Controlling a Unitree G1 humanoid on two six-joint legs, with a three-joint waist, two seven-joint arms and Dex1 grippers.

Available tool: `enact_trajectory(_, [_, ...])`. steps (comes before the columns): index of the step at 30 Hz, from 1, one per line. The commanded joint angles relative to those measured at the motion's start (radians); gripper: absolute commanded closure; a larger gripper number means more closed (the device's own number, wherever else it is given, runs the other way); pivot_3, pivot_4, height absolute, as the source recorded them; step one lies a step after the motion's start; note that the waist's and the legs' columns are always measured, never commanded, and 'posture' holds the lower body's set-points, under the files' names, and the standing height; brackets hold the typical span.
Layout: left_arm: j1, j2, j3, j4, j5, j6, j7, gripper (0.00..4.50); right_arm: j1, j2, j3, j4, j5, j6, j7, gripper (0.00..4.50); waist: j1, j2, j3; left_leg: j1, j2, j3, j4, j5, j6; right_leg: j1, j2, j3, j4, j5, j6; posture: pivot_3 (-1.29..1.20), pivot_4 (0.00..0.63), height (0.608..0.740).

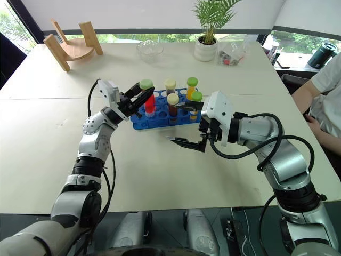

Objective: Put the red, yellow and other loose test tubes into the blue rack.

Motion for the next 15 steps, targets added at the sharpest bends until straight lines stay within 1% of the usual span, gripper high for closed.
enact_trajectory(1, [-0.013,-0.006,-0.014,-0.019,-0.012,-0.019,-0.008,3.36,-0.001,-0.009,-0.025,-0.046,0.011,0.000,-0.008,0.00,0.000,0.000,0.000,0.000,0.000,0.000,0.000,0.000,0.000,0.000,0.000,0.000,0.000,0.000,0.000,0.00,0.150,0.740])
enact_trajectory(9, [0.007,-0.001,-0.034,-0.019,-0.006,-0.045,-0.016,3.36,0.000,-0.008,-0.025,-0.054,0.012,0.006,-0.016,0.00,-0.001,0.000,0.000,0.000,0.000,0.000,0.000,0.000,0.000,0.000,0.000,0.000,0.000,0.000,0.000,0.00,0.150,0.740])
enact_trajectory(15, [0.052,0.026,-0.044,-0.080,-0.012,-0.034,-0.023,3.36,0.004,-0.009,-0.027,-0.056,0.012,0.005,-0.017,0.00,-0.003,0.000,0.000,0.000,0.000,0.000,0.000,0.000,0.000,0.000,0.000,0.000,0.000,0.000,0.000,0.00,0.150,0.740])
